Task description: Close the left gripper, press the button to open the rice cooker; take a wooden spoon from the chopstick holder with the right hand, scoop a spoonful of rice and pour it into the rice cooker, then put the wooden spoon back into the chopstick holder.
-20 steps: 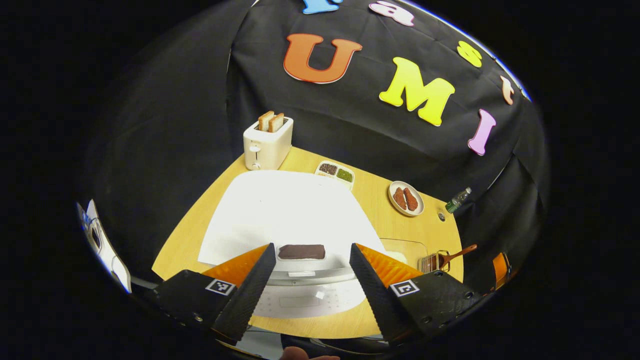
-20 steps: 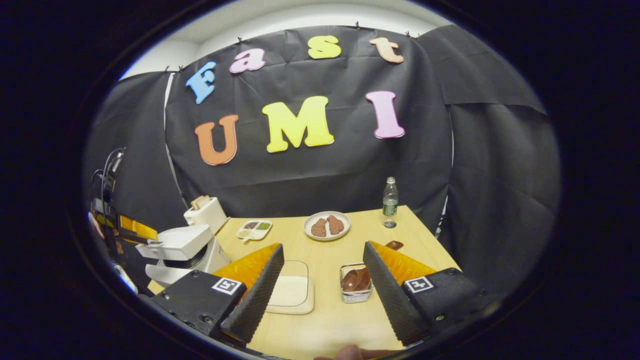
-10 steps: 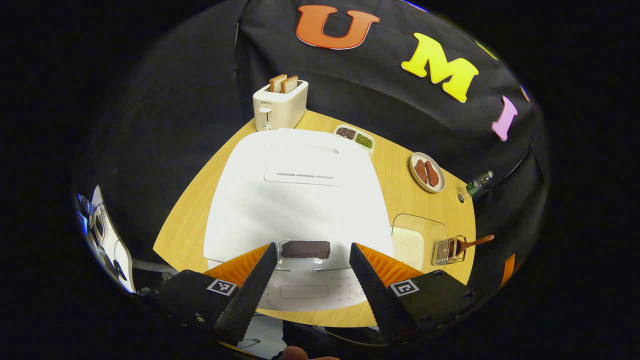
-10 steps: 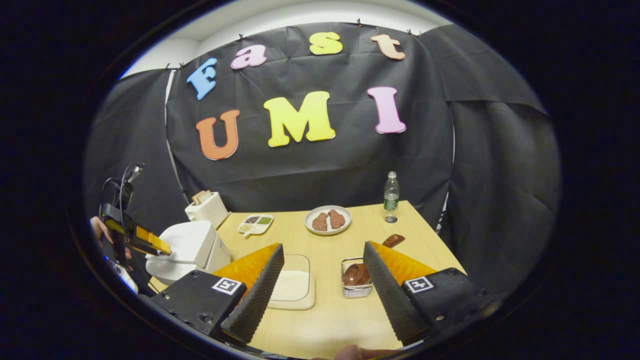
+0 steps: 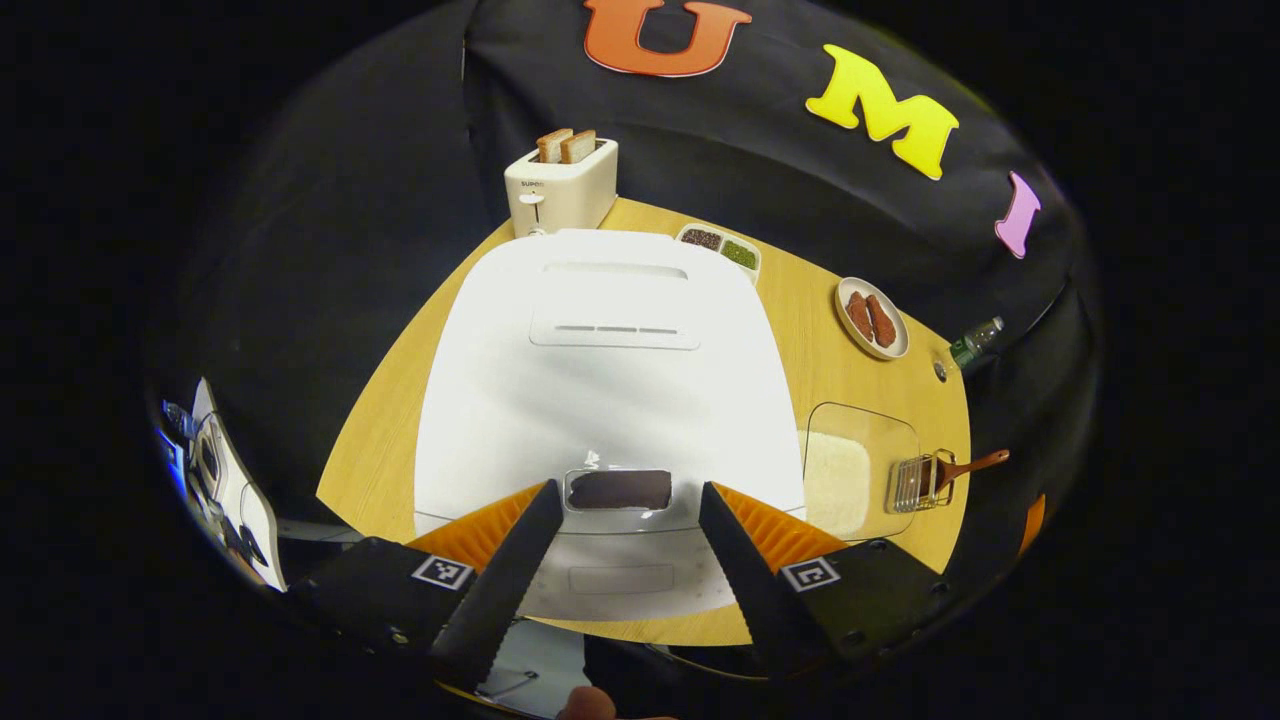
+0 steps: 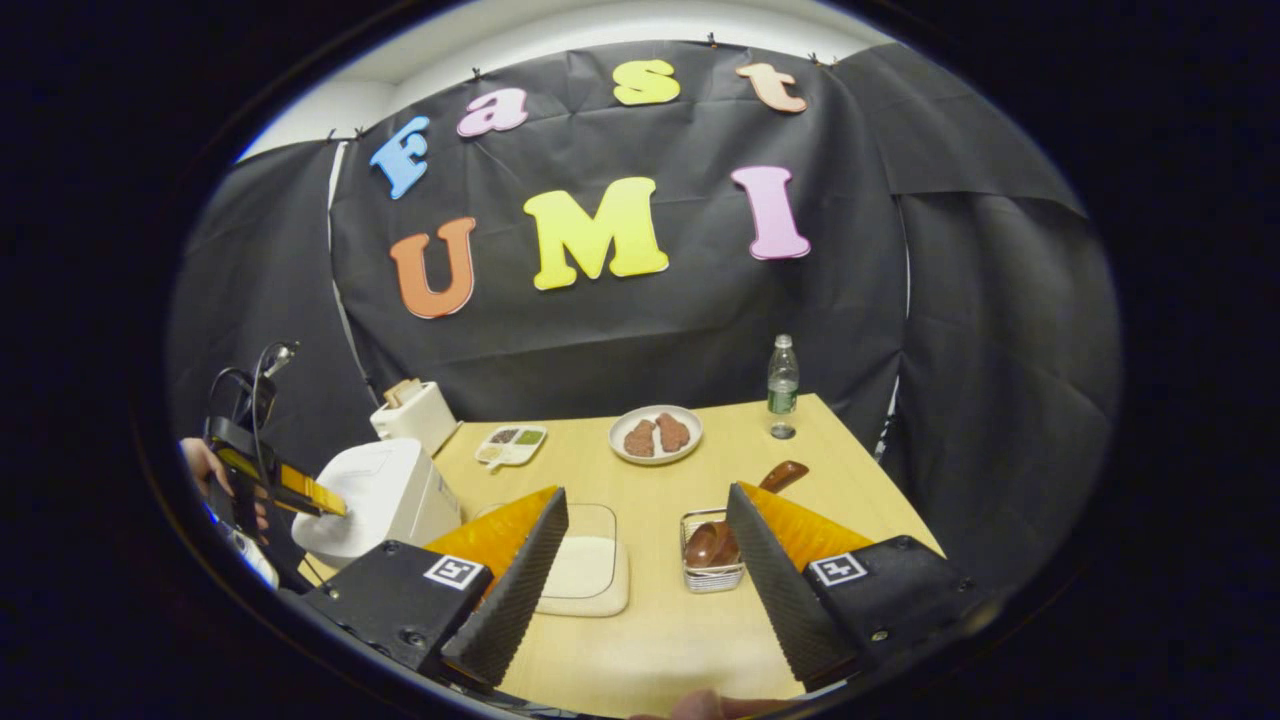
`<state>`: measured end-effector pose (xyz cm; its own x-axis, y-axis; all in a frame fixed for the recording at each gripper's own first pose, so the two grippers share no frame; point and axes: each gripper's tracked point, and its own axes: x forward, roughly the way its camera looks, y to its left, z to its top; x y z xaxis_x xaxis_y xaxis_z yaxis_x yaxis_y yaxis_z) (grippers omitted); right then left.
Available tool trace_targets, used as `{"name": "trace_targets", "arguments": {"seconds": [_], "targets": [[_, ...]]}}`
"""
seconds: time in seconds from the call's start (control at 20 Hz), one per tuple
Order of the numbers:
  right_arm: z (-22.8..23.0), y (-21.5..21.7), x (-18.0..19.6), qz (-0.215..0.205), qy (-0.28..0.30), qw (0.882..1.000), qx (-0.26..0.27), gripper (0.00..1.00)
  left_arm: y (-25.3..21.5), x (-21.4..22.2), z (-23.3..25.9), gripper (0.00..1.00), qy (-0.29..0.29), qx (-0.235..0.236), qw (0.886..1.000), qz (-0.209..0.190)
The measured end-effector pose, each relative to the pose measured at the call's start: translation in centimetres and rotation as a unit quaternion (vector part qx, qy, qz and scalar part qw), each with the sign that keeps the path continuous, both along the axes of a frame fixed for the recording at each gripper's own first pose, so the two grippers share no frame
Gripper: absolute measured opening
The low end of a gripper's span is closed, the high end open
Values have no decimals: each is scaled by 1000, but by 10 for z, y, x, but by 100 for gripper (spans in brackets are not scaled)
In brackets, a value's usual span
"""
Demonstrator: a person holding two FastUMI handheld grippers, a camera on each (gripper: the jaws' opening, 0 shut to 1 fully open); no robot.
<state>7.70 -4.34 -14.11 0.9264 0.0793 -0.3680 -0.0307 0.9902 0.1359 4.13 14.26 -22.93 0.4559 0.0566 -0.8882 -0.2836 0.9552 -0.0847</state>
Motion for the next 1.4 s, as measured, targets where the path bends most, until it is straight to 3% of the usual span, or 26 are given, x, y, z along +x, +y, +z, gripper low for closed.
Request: {"name": "trace_targets", "arguments": {"seconds": [0.3,0.5,0.6,0.85,1.1,1.4], "targets": [[-10,-3,-2,3,11,1000,20,99,2,1,-3,98,-18,39,999,-23],[-6,-4,3,14,9,999,28,100,3,7,2,94,-33,39,999,5],[0,-6,8,16,1,1000,27,100,3,10,3,98,-36,50,998,9],[5,-10,22,29,-8,999,27,100,1,15,17,96,-53,41,997,48],[12,-15,38,59,-32,998,15,100,-14,8,82,96,-131,56,986,81],[62,-16,20,43,-90,995,12,100,-59,0,168,95,-260,52,963,47]]}}
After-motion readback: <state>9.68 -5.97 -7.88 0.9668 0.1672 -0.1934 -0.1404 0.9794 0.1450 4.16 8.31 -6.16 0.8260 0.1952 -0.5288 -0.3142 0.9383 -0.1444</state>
